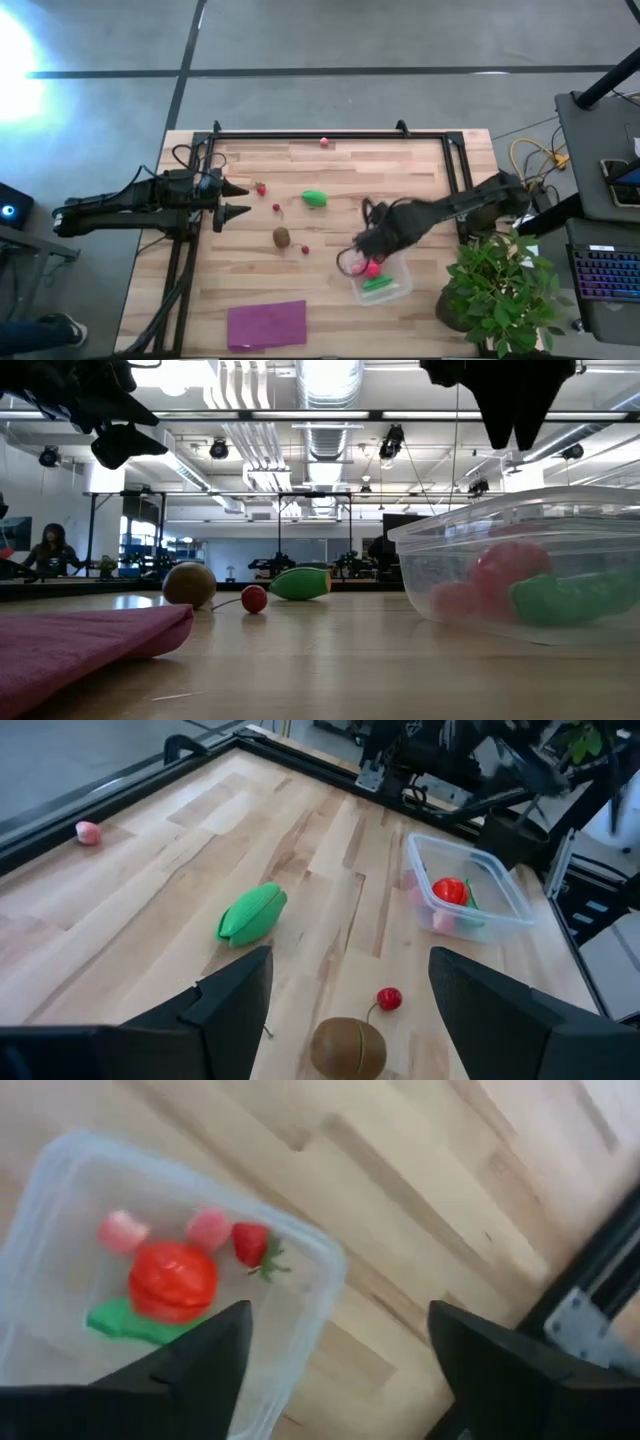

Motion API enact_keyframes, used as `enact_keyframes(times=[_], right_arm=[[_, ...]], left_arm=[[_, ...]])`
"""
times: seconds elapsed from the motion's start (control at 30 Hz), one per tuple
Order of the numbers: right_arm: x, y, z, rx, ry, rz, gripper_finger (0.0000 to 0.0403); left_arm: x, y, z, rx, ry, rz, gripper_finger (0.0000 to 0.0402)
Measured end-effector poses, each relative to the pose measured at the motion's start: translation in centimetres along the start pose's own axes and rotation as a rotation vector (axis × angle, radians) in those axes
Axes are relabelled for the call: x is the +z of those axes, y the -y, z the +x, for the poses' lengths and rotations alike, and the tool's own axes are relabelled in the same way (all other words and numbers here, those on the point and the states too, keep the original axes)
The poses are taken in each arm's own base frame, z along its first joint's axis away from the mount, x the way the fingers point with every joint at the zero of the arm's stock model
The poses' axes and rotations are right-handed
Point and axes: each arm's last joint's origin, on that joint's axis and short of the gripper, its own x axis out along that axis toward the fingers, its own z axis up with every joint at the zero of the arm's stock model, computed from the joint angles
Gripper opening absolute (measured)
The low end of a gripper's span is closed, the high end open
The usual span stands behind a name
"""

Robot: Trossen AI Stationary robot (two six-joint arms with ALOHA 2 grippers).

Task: Pick and placing Produce into tupperware
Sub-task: Adjust the transparent container on the table

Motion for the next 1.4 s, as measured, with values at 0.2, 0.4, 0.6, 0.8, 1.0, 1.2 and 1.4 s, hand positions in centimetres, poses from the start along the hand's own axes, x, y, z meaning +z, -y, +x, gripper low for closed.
enact_keyframes(times=[0.2,0.4,0.6,0.8,1.0,1.2,1.4], right_arm=[[-0.3,3.6,1.5,-0.008,-0.162,0.157,0.0188],[-1.8,5.0,4.6,-0.079,-0.326,0.165,0.0139],[-2.6,3.9,7.3,0.031,-0.41,0.135,0.0121],[-2.7,3.4,9.1,0.094,-0.393,0.135,0.0098],[-3.5,3.8,10.8,0.084,-0.487,0.135,0.0072],[-3.3,2.5,11.3,0.253,-0.505,0.117,0.0067],[-2.4,1.1,9.9,0.386,-0.451,0.098,0.0074]], left_arm=[[0.0,0.0,0.0,0.001,-0.001,-0.001,0.0255],[0.0,0.0,0.0,0.001,-0.002,-0.001,0.0255],[0.0,0.0,0.0,0.002,-0.004,0.001,0.0255],[0.0,0.0,0.0,0.004,-0.004,0.001,0.0255],[0.0,0.0,0.0,0.003,-0.002,0.001,0.0255],[0.0,0.0,0.0,0.003,-0.004,0.001,0.0255],[0.0,0.0,0.0,0.004,-0.004,0.002,0.0255]])
